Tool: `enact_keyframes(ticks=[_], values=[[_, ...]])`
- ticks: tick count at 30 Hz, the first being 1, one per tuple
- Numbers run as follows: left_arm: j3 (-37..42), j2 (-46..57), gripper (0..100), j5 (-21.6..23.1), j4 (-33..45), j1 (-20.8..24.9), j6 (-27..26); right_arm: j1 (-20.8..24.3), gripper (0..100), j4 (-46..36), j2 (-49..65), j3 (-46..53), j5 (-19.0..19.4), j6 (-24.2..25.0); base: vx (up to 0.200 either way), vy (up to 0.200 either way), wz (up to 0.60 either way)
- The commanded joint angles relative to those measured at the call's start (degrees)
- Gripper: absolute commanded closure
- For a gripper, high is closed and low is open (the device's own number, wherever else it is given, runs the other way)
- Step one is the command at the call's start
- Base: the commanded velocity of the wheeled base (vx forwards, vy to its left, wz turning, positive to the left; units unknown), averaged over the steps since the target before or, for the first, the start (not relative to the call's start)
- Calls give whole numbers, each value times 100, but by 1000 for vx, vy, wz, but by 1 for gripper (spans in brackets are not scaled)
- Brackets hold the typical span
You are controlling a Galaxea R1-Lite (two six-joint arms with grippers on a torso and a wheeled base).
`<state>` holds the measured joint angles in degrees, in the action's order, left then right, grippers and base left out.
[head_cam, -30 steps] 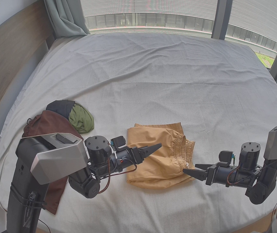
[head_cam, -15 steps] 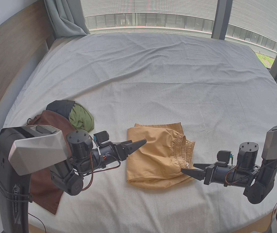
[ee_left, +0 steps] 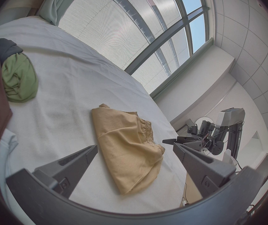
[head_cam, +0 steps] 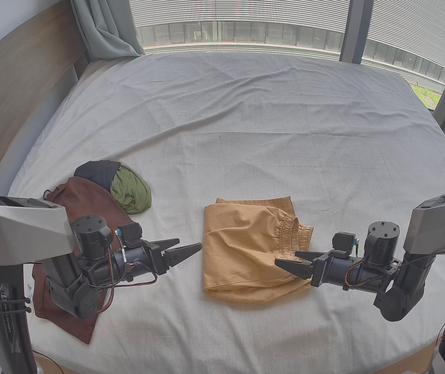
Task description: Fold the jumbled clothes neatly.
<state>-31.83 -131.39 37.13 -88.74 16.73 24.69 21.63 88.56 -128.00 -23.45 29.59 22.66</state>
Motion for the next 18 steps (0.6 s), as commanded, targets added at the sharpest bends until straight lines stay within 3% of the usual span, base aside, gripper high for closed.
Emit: enact_keyframes(ticks=[1, 6, 12, 18], values=[[256, 140, 0, 110, -3, -178, -69, 158, 0, 3, -331, -265, 3, 1, 0, 0, 0], [247, 228, 0, 128, -3, -231, -69, 210, 0, 3, -682, -370, -6, 1, 0, 0, 0], [256, 237, 0, 145, -3, -231, -87, 175, 0, 3, -999, -344, -410, 1, 0, 0, 0], [265, 272, 0, 145, -3, -231, -96, 193, 0, 3, -1139, -212, -471, -16, 0, 0, 0]])
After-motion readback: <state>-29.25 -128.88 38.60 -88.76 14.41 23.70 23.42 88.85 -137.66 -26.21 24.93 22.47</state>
